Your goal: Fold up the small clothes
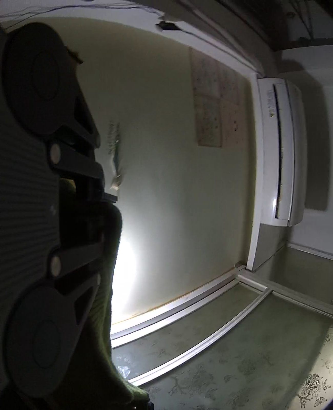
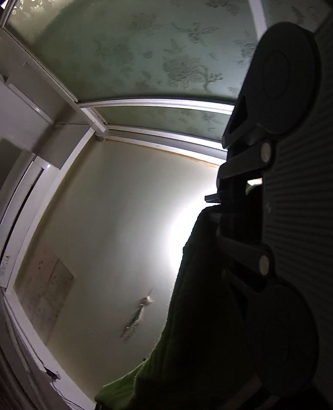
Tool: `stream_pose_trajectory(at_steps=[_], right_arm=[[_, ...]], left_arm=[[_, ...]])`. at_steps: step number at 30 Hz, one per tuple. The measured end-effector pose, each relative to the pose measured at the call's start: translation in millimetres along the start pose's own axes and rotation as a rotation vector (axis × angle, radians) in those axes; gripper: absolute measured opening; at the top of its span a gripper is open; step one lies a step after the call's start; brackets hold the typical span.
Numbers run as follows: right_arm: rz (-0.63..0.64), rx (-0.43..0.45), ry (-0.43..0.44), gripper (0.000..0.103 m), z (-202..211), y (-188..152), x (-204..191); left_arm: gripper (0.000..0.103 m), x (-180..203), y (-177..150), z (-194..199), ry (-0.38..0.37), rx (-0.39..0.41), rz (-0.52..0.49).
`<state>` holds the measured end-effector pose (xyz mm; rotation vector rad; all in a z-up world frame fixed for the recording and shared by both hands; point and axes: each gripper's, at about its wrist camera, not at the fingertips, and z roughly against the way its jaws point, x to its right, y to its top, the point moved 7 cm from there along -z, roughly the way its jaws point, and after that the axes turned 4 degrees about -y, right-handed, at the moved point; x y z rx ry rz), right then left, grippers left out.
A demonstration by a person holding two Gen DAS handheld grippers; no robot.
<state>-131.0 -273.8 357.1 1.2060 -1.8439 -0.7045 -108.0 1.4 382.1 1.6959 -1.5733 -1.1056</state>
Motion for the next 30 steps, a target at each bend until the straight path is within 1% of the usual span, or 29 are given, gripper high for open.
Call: stream_pose_trajectory(at_steps=[2,4,5,6,8,10,11,13,15,16,18,19,20,21,22,23,25,27,28,29,30], right_arm=[[-0.021,0.004,-0.013,0.009,-8.3,13.8,5.5],[-0.078,-0.013,0.0,0.008,-13.0,17.2,12.0],[-0.102,-0.019,0.01,0.008,-14.9,12.9,15.5],[-0.114,-0.018,0.006,0.002,-15.9,9.8,16.2],[-0.121,-0.016,0.007,0.002,-11.5,4.7,9.6],[-0.15,-0.065,0.076,0.003,-11.9,-14.1,-3.9],[-0.155,-0.106,0.127,0.003,-13.9,-30.5,-16.8],[-0.153,-0.209,0.255,0.003,-11.6,-73.0,-54.8],[-0.167,-0.346,0.404,0.003,2.8,-125.1,-103.7],[-0.193,-0.421,0.477,0.004,14.2,-152.4,-127.9],[-0.236,-0.576,0.62,0.004,36.1,-205.4,-172.6],[-0.245,-0.652,0.667,0.006,46.3,-229.0,-192.1],[-0.251,-0.728,0.717,0.007,56.3,-251.0,-210.8],[-0.259,-0.799,0.775,0.011,66.0,-269.9,-228.7],[-0.266,-0.854,0.823,0.016,73.0,-284.9,-243.6],[-0.262,-0.895,0.851,0.02,77.9,-297.7,-257.5],[-0.269,-0.954,0.904,0.035,84.2,-315.8,-285.0],[-0.334,-1.02,0.961,0.043,80.5,-323.4,-307.5],[-0.369,-1.042,0.989,0.043,80.9,-327.5,-319.4],[-0.392,-1.051,1.015,0.044,81.0,-327.8,-330.4],[-0.407,-1.052,1.036,0.046,81.3,-328.5,-341.3]], left_arm=[[0.009,-13.5,14.8,-7.3,0.043,0.003,-0.026],[0.009,-28.8,19.4,-16.8,0.083,-0.019,-0.048],[0.009,-36.7,17.8,-20.1,0.094,-0.036,-0.048],[0.009,-45.1,13.0,-22.6,0.106,-0.054,-0.044],[0.009,-53.2,-9.0,-31.8,0.1,-0.086,-0.038],[0.009,-48.7,-39.0,-29.8,0.088,-0.128,-0.066],[0.009,-44.0,-60.5,-32.0,0.083,-0.165,-0.086],[0.009,-37.3,-112.2,-37.3,0.068,-0.271,-0.092],[0.009,-32.2,-184.1,-48.1,0.058,-0.422,-0.07],[0.009,-31.7,-225.5,-53.9,0.066,-0.499,-0.066],[0.009,-36.4,-297.8,-61.7,0.105,-0.629,-0.052],[0.009,-40.9,-331.4,-64.5,0.129,-0.699,-0.051],[0.009,-47.2,-356.3,-65.9,0.154,-0.748,-0.045],[0.009,-52.6,-375.9,-65.5,0.179,-0.773,-0.042],[0.009,-57.5,-384.8,-65.3,0.194,-0.777,-0.036],[0.009,-62.3,-389.6,-65.0,0.208,-0.771,-0.027],[0.009,-68.5,-387.5,-64.9,0.21,-0.75,0.001],[0.009,-72.6,-379.2,-65.3,0.209,-0.732,0.003],[0.009,-73.3,-374.7,-65.3,0.208,-0.722,-0.001],[0.009,-74.5,-370.2,-64.8,0.205,-0.712,-0.004],[0.009,-77.8,-365.7,-63.7,0.202,-0.702,-0.006]])
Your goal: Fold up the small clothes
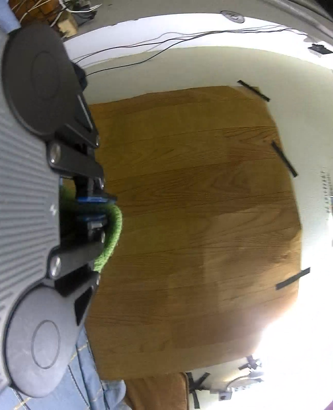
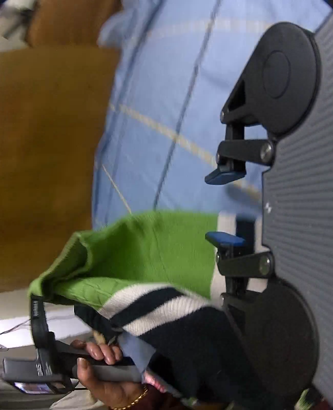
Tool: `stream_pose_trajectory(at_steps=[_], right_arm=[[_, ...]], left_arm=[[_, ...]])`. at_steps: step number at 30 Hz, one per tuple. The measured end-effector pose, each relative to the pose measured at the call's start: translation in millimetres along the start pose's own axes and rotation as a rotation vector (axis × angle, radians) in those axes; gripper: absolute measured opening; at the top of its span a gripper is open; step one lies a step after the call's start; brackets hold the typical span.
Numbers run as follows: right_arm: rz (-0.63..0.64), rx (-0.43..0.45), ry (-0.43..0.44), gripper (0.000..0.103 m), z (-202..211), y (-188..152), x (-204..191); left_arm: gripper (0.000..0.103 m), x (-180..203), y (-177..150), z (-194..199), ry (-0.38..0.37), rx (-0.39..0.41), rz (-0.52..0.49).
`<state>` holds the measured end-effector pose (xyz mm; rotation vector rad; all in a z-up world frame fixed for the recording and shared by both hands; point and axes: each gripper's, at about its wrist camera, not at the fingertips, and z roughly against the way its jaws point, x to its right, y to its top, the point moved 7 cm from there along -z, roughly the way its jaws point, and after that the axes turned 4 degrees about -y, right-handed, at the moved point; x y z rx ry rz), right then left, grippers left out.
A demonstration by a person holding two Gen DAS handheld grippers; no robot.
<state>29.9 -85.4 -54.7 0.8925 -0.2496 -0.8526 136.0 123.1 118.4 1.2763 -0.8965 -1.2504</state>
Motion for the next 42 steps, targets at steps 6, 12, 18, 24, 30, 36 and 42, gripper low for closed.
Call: stream_pose_trajectory(at_steps=[6,12,18,24,30,36,42], right_arm=[[0.005,0.002,0.009,0.009,-30.3,10.1,-27.2],[0.038,0.287,-0.267,0.009,61.0,70.7,5.4],[0.12,0.482,-0.532,0.009,124.9,163.8,49.8],[0.088,0.341,-0.671,0.015,20.5,224.4,127.6],[-0.026,0.221,-0.517,0.027,-35.3,136.5,125.7],[-0.114,0.134,-0.268,0.045,0.9,31.6,63.8],[-0.284,0.072,-0.163,0.052,25.5,-24.7,25.6]], left_arm=[[0.009,-6.9,11.9,31.1,-0.003,0.056,-0.006],[0.009,-8.2,32.9,66.1,-0.043,0.139,0.037],[0.009,17.4,64.8,45.2,-0.109,0.144,0.075],[0.028,55.9,42.5,-71.4,-0.021,-0.096,0.021],[0.028,46.7,-45.0,-91.9,-0.052,-0.383,0.007],[0.056,2.3,-72.7,26.1,-0.132,-0.356,0.058],[0.098,29.5,-96.4,139.5,-0.309,-0.317,0.028]])
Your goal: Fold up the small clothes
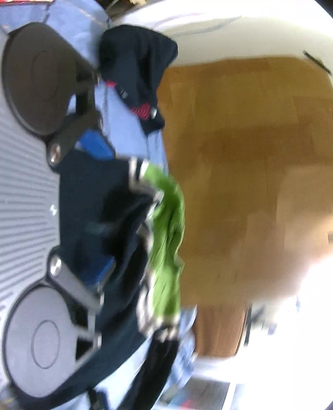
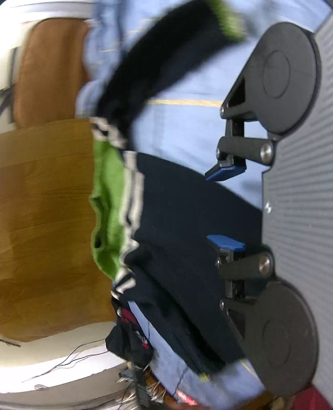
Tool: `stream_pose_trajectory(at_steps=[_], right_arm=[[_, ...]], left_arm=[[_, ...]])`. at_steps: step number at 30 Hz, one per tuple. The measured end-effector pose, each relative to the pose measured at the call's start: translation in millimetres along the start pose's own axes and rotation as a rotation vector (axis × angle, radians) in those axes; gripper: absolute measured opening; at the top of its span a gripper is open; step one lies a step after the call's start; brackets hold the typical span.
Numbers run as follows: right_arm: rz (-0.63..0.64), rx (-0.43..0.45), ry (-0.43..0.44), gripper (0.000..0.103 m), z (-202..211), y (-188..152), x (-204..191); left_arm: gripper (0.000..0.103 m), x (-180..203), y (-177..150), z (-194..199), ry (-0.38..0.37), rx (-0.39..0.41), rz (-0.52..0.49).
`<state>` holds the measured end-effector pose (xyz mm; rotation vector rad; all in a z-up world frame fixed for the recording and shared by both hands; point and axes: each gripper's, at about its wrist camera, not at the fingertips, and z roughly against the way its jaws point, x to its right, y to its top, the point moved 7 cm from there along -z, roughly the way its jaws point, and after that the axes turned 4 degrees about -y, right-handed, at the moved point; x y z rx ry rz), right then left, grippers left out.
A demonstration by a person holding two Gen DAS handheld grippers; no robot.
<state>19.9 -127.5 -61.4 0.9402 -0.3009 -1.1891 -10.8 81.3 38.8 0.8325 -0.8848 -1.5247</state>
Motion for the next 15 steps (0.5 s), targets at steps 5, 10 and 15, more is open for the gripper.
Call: stream_pose_trajectory(at_steps=[5,10,15], right_arm=[[-0.023,0.019,0.012,0.064,2.1,-22.8,-31.3],[0.0,0.033,-0.023,0.012,-6.2,-17.4,-42.4],[-0.033,0.222,-0.084,0.012,56.2,41.3,-12.0]], left_arm=[[0.098,53.6,-26.4,-8.1,0.049,-0.024,-0.167],[0.009,53.9,-53.5,-33.5,0.074,-0.143,-0.248],[0.008,12.3,-7.9,20.1,-0.188,-0.122,0.101]])
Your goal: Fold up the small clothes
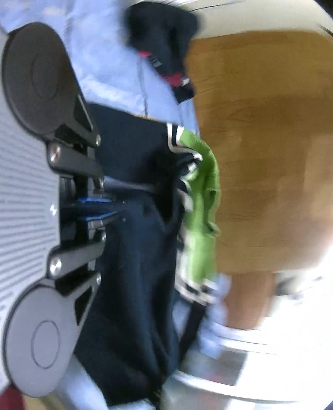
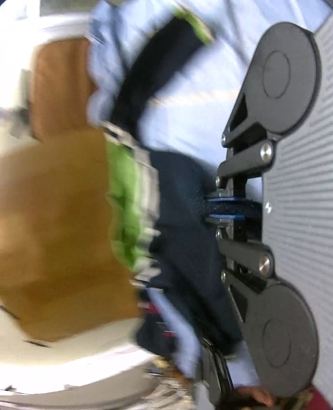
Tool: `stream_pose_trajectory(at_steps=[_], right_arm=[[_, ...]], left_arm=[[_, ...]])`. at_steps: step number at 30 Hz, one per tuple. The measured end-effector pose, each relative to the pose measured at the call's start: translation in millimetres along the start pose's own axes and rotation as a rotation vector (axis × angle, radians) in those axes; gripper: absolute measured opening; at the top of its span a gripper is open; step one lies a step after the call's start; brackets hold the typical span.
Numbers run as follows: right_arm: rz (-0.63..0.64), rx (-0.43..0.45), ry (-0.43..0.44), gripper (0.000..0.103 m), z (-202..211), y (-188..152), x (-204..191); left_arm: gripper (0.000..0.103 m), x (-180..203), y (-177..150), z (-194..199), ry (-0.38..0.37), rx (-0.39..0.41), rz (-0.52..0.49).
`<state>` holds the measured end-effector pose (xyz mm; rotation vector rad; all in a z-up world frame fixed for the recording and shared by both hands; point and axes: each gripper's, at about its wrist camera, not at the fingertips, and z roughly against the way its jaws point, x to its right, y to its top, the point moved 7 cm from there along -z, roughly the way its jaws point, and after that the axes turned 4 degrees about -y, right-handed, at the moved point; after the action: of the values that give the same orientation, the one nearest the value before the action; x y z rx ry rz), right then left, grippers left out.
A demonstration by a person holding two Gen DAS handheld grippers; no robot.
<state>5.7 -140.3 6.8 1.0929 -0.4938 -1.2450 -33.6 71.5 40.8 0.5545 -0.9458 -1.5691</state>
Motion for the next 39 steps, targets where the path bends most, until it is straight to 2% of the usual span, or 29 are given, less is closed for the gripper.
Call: stream_pose_trajectory(at_steps=[2,3,5,7,9,10,12,13,14,15,17,19,21,22,24,27,28,29,31,32,33,35,39], right_arm=[[0.004,0.023,-0.032,0.012,17.9,19.1,14.1],[0.007,0.018,-0.043,0.012,23.8,21.6,19.8],[0.027,-0.013,-0.058,0.012,28.5,17.0,27.8],[0.005,-0.087,-0.024,0.012,24.4,-0.4,31.3],[0.016,-0.179,0.01,0.013,10.3,-27.7,28.7],[0.054,-0.216,-0.011,0.017,0.3,-41.0,27.2],[0.162,-0.263,-0.14,0.019,-17.4,-55.1,30.2],[0.202,-0.254,-0.186,0.022,-18.4,-53.0,34.0],[0.222,-0.225,-0.2,0.022,-17.2,-45.0,35.4],[0.224,-0.187,-0.194,0.023,-15.1,-33.2,35.3],[0.212,-0.119,-0.155,0.027,-12.7,-8.8,31.1],[0.212,-0.083,-0.115,0.028,-18.3,7.2,19.2],[0.214,-0.079,-0.055,0.029,-28.2,11.6,-2.2],[0.217,-0.089,-0.02,0.03,-33.5,9.1,-12.6],[0.241,-0.116,0.041,0.03,-47.1,-0.1,-36.7],[0.289,-0.153,0.102,0.03,-64.7,-13.9,-64.7],[0.3,-0.164,0.12,0.03,-68.4,-18.4,-72.4],[0.309,-0.175,0.133,0.03,-69.3,-22.3,-78.8],[0.333,-0.191,0.151,0.03,-72.0,-27.1,-87.8],[0.347,-0.195,0.154,0.03,-74.2,-27.8,-92.3],[0.359,-0.197,0.153,0.03,-74.2,-27.7,-99.5],[0.384,-0.193,0.164,0.03,-75.3,-24.5,-110.3],[0.478,-0.158,0.223,0.03,-82.1,-12.6,-145.0]], left_arm=[[0.008,-10.9,7.4,33.3,-0.119,0.016,0.121],[0.008,-15.5,6.2,44.5,-0.134,0.022,0.151],[0.008,-22.1,-5.1,47.1,-0.11,-0.002,0.178],[0.008,-26.8,-27.5,39.4,-0.097,-0.057,0.21],[0.009,-37.0,-48.1,22.6,-0.023,-0.113,0.228],[0.01,-43.3,-59.5,14.4,0.004,-0.15,0.255],[0.013,-51.5,-75.1,5.3,0.01,-0.207,0.327],[0.015,-53.2,-75.4,8.0,0.002,-0.195,0.329],[0.022,-55.1,-73.4,13.3,0.004,-0.187,0.314],[0.029,-58.6,-69.4,20.6,0.017,-0.162,0.297],[0.032,-76.4,-58.5,36.9,0.067,-0.081,0.296],[0.032,-95.6,-54.1,49.6,0.092,-0.029,0.351],[0.036,-110.9,-54.5,53.8,0.103,-0.011,0.406],[0.039,-116.2,-55.3,52.4,0.097,-0.013,0.434],[0.059,-117.1,-58.5,45.1,0.058,-0.026,0.488],[0.063,-113.6,-63.5,25.3,-0.017,-0.044,0.545],[0.063,-112.5,-65.3,18.0,-0.029,-0.053,0.562],[0.057,-112.3,-67.6,12.8,-0.035,-0.057,0.576],[0.012,-112.6,-66.5,4.7,-0.019,-0.051,0.571],[0.007,-114.6,-66.6,1.9,-0.018,-0.056,0.583],[0.007,-118.5,-64.9,3.4,-0.019,-0.038,0.6],[0.007,-132.9,-55.8,19.0,0.032,0.025,0.597],[0.007,-182.1,-28.2,74.5,0.124,0.229,0.649]])
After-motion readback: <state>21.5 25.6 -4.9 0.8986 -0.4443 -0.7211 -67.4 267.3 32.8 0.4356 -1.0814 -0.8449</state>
